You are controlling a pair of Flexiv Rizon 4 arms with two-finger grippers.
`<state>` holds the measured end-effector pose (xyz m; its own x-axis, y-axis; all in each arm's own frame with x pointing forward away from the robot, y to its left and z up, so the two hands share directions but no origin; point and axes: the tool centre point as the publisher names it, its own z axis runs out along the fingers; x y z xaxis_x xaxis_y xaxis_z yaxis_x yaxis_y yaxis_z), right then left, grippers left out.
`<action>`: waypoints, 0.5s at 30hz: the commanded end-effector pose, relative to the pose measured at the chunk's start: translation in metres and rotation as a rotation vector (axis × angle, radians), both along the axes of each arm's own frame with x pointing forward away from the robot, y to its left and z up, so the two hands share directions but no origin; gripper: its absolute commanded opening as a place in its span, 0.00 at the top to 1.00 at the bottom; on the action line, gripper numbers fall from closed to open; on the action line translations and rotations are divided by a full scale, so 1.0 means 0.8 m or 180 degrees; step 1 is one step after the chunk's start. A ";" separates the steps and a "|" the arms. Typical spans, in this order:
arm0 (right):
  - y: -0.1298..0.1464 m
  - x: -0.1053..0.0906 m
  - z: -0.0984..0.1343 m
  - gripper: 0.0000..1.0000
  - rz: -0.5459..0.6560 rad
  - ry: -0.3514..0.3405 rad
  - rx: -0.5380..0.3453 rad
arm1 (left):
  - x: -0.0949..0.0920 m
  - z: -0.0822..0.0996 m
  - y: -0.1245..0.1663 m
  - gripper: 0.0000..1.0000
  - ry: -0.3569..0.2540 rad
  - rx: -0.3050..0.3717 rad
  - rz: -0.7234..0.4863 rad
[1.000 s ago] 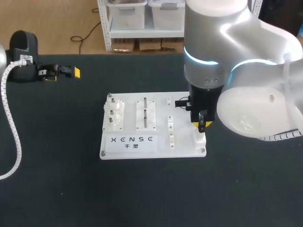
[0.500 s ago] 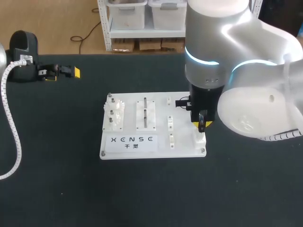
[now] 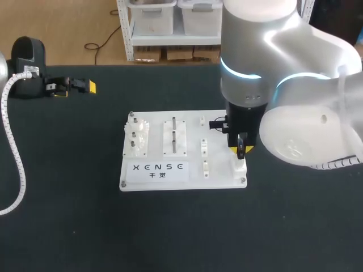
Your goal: Insert the USB connector, Ethernet cable, and multi-pin plug into their matching sockets one by one.
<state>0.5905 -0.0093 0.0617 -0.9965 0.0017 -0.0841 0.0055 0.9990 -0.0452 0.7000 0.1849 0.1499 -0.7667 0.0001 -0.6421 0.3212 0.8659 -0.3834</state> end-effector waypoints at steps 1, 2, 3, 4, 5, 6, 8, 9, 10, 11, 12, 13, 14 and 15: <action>0.001 -0.002 -0.002 1.00 -0.0001 -0.0011 -0.0005 | 0.000 0.000 0.000 0.00 0.0000 0.0000 0.0000; 0.001 -0.002 -0.003 1.00 -0.0003 -0.0010 -0.0006 | 0.000 0.000 0.000 0.00 0.0000 0.0000 0.0000; 0.000 -0.002 -0.004 1.00 -0.0004 -0.0009 -0.0007 | 0.000 0.000 0.000 0.00 0.0000 0.0000 0.0000; 0.000 -0.003 -0.004 1.00 -0.0007 -0.0005 -0.0004 | 0.000 0.000 0.000 0.00 0.0000 0.0000 0.0000; 0.000 -0.003 -0.005 1.00 -0.0010 -0.0002 -0.0002 | 0.000 0.000 0.000 0.00 0.0000 0.0000 0.0000; -0.001 -0.003 -0.006 1.00 -0.0012 0.0001 0.0000 | 0.000 0.000 0.000 0.00 0.0000 0.0000 0.0000; 0.000 -0.004 -0.007 1.00 -0.0012 0.0010 0.0001 | 0.000 0.000 0.000 0.00 0.0000 0.0000 0.0000; 0.000 -0.004 -0.008 1.00 -0.0013 0.0014 0.0006 | 0.000 0.000 0.000 0.00 0.0000 0.0000 0.0000; 0.000 -0.004 -0.009 1.00 -0.0015 0.0018 0.0009 | 0.000 0.000 0.000 0.00 0.0000 0.0000 0.0000; 0.000 -0.004 -0.010 1.00 -0.0016 0.0022 0.0013 | 0.000 0.000 0.000 0.00 0.0000 0.0000 0.0000; 0.000 -0.004 -0.011 1.00 -0.0022 0.0032 0.0018 | 0.000 0.000 0.000 0.00 0.0000 0.0000 0.0000; 0.000 -0.004 -0.012 1.00 -0.0027 0.0037 0.0020 | 0.000 0.000 0.000 0.00 0.0000 0.0000 0.0000; -0.001 -0.004 -0.013 1.00 -0.0035 0.0049 0.0025 | 0.000 0.000 0.000 0.00 0.0000 0.0000 0.0000; -0.001 -0.003 -0.014 1.00 -0.0039 0.0053 0.0028 | 0.000 0.000 0.000 0.00 0.0000 0.0000 0.0000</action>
<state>0.5886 -0.0103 0.0584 -0.9974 0.0139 -0.0703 0.0166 0.9991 -0.0382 0.7000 0.1849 0.1499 -0.7667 0.0001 -0.6421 0.3212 0.8659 -0.3834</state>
